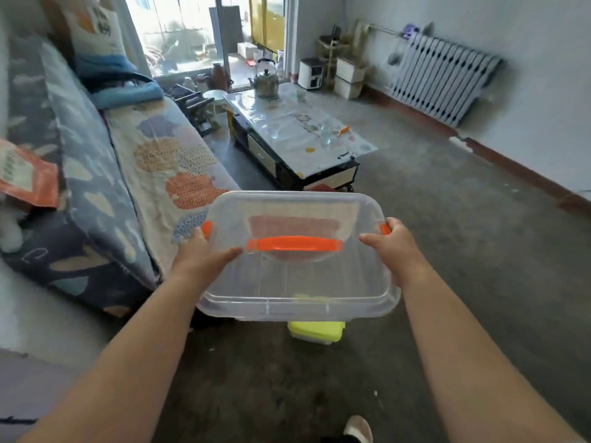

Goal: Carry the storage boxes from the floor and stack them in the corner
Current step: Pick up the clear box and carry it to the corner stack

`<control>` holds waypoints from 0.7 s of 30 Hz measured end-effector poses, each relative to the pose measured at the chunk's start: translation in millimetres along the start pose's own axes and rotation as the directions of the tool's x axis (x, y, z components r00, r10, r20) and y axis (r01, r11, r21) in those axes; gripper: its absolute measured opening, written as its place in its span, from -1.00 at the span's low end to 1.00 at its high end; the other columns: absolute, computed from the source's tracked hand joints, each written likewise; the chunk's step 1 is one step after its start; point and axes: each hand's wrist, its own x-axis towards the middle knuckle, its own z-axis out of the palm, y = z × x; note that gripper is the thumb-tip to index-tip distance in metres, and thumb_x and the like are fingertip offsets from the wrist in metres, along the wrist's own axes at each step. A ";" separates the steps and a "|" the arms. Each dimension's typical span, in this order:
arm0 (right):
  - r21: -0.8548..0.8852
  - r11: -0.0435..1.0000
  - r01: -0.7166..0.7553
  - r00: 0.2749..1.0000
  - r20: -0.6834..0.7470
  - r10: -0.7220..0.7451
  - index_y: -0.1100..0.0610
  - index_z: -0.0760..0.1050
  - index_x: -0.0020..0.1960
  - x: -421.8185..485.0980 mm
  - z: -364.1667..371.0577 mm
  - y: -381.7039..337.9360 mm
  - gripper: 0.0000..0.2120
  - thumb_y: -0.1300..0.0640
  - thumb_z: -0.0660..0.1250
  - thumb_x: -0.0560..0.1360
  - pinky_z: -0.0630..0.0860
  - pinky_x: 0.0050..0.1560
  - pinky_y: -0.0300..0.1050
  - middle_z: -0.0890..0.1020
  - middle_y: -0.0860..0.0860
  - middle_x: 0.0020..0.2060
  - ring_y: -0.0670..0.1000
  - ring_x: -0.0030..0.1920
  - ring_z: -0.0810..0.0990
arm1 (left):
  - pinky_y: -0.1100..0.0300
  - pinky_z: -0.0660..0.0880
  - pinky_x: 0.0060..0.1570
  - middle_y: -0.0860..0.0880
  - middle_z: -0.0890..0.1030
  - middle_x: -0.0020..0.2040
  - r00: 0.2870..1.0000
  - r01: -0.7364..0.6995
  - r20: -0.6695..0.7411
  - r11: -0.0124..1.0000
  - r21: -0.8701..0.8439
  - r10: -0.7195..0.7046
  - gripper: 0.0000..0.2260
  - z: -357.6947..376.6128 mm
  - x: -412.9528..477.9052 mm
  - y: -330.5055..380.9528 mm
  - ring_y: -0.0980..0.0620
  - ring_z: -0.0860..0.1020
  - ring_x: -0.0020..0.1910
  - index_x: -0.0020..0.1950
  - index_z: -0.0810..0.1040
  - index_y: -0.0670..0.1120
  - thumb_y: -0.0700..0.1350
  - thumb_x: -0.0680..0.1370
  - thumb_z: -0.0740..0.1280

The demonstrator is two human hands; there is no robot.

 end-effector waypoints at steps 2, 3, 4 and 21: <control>0.014 1.000 -0.017 0.999 -0.031 0.018 0.12 0.41 0.13 2.4 -27.4 4.8 -0.63 0.11 0.44 0.38 0.56 0.03 0.12 0.59 0.09 0.00 0.13 0.01 0.60 | -0.07 0.37 0.31 -0.14 0.46 0.37 0.999 -0.040 0.027 0.999 0.022 0.039 -0.16 15.5 1.7 26.5 -0.17 0.42 0.34 0.49 0.25 -0.11 0.18 0.33 0.49; 0.015 1.000 -0.024 0.998 -0.055 0.025 0.12 0.42 0.14 4.0 -43.6 8.3 -0.62 0.11 0.44 0.38 0.56 0.02 0.10 0.60 0.09 0.00 0.13 0.01 0.60 | -0.08 0.37 0.31 -0.13 0.46 0.37 0.997 -0.059 0.044 0.998 0.030 0.057 -0.16 25.4 1.1 42.5 -0.17 0.43 0.33 0.49 0.25 -0.10 0.18 0.33 0.49; 0.016 0.999 -0.029 0.997 -0.078 0.030 0.13 0.42 0.16 5.6 -58.5 12.5 -0.60 0.12 0.44 0.38 0.56 0.02 0.09 0.59 0.10 0.02 0.13 0.01 0.60 | -0.08 0.38 0.30 -0.13 0.46 0.37 0.996 -0.072 0.063 0.997 0.034 0.069 -0.17 35.5 0.3 56.1 -0.17 0.43 0.32 0.49 0.25 -0.10 0.17 0.34 0.49; -0.108 0.988 -0.112 0.939 -0.337 0.069 0.20 0.33 0.33 133.6 -387.8 89.2 -0.43 0.14 0.45 0.40 0.50 0.10 0.11 0.54 0.15 0.12 0.16 0.08 0.54 | 0.08 0.42 -0.12 -0.14 0.59 0.12 0.943 -0.240 0.254 0.968 0.077 0.214 -0.42 314.8 -11.9 334.4 -0.08 0.49 -0.08 0.30 0.42 -0.13 0.13 0.39 0.45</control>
